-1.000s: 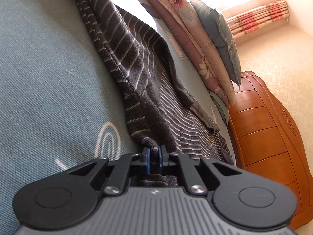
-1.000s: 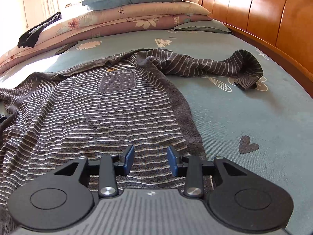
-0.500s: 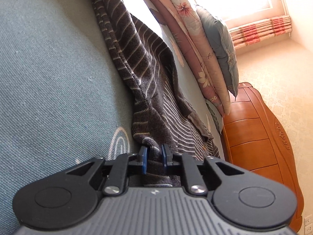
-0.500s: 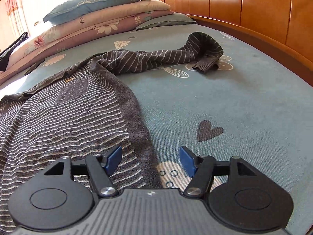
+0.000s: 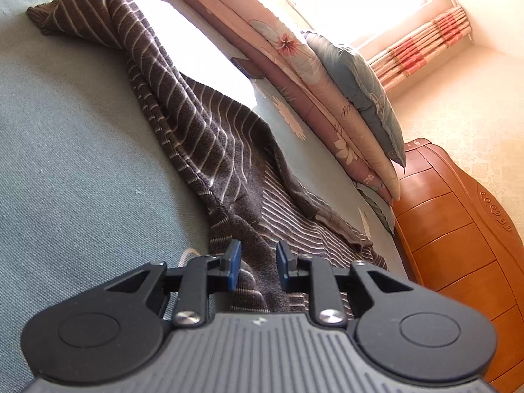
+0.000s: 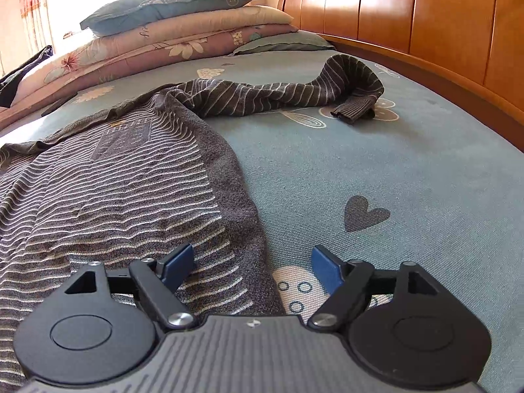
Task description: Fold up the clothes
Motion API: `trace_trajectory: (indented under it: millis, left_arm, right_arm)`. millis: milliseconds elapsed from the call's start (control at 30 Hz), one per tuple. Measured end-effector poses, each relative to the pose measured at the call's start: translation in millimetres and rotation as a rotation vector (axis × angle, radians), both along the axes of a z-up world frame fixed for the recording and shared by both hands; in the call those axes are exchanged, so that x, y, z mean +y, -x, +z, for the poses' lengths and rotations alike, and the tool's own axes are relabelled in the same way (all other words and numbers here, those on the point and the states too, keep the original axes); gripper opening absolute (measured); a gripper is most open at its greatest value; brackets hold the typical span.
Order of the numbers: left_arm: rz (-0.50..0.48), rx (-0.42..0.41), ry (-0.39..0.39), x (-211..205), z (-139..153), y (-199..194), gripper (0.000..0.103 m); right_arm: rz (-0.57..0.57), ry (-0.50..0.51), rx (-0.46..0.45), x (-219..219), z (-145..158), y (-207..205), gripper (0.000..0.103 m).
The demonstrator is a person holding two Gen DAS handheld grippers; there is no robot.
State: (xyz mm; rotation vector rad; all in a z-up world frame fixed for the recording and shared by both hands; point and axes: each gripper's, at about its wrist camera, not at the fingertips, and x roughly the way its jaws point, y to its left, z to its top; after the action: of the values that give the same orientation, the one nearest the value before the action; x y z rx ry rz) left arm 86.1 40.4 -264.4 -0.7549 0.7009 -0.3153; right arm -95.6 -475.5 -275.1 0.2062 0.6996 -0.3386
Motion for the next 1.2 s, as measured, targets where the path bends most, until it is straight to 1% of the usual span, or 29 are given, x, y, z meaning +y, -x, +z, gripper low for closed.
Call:
trace_trajectory:
  millis: [100, 167, 200, 233, 267, 367, 467, 500, 533, 600, 667, 733, 767, 867, 967, 1100, 1133, 1200]
  left_arm:
    - [-0.025, 0.027, -0.05, -12.4, -0.5, -6.1, 0.025]
    - [-0.045, 0.062, -0.04, -15.8, -7.9, -8.9, 0.027]
    - [-0.062, 0.077, -0.034, -17.9, -11.2, -10.8, 0.031]
    - [-0.065, 0.086, -0.042, -19.7, -12.7, -11.7, 0.034]
    - [-0.068, 0.096, -0.051, -21.5, -14.2, -12.5, 0.034]
    - [-0.068, 0.086, -0.074, -25.0, -12.8, -11.4, 0.035]
    - [-0.043, 0.082, -0.095, -25.4, -8.4, -7.4, 0.035]
    - [-0.024, 0.069, -0.125, -25.0, -3.7, -5.0, 0.036]
    - [-0.005, 0.055, -0.152, -24.3, 0.7, -2.5, 0.039]
    - [0.013, 0.018, -0.183, -22.5, 10.6, 4.5, 0.042]
    - [-0.015, 0.004, -0.149, -22.1, 12.0, 6.7, 0.042]
    - [-0.053, 0.013, -0.12, -25.7, 8.6, 3.1, 0.041]
    - [-0.055, 0.023, -0.131, -28.3, 6.2, 0.5, 0.039]
    - [-0.046, 0.055, -0.182, -33.5, -0.9, -2.7, 0.039]
    - [-0.042, 0.034, -0.187, -33.8, 1.2, 0.0, 0.036]
    - [0.025, -0.025, -0.234, -29.2, 16.2, 9.3, 0.036]
    - [0.026, -0.04, -0.233, -28.1, 19.0, 10.9, 0.036]
    - [0.004, -0.047, -0.205, -27.8, 19.6, 10.8, 0.036]
  right_arm:
    - [-0.005, -0.007, 0.001, -0.8, 0.7, -0.8, 0.084]
    - [-0.004, -0.008, 0.003, -0.5, 1.0, -1.0, 0.084]
    - [-0.001, -0.009, 0.003, -0.2, 1.1, -1.1, 0.084]
    - [0.001, -0.011, 0.003, 0.3, 1.2, -1.1, 0.084]
    - [0.003, -0.014, 0.002, 0.6, 1.4, -1.0, 0.084]
    - [0.009, -0.023, -0.001, 1.5, 1.8, -0.9, 0.084]
    - [0.015, -0.024, 0.0, 4.1, 1.7, -2.1, 0.085]
    - [0.019, -0.024, 0.002, 5.2, 1.6, -2.5, 0.085]
    - [0.022, -0.022, 0.002, 6.5, 1.7, -2.6, 0.085]
    - [0.027, -0.024, 0.0, 8.2, 1.9, -2.9, 0.085]
    - [0.033, -0.02, 0.001, 10.3, 1.7, -3.8, 0.085]
    - [0.038, -0.013, 0.004, 12.5, 1.2, -4.9, 0.085]
    - [0.04, -0.008, 0.006, 13.8, 1.1, -5.2, 0.085]
    - [0.046, 0.002, 0.008, 17.2, 0.8, -5.8, 0.085]
    - [0.046, 0.001, 0.008, 17.6, 0.8, -6.7, 0.086]
    - [0.052, -0.002, 0.009, 18.2, 1.0, -7.2, 0.088]
    - [0.053, 0.0, 0.009, 18.7, 0.9, -7.0, 0.088]
    - [0.055, 0.001, 0.01, 18.7, 0.8, -7.1, 0.088]
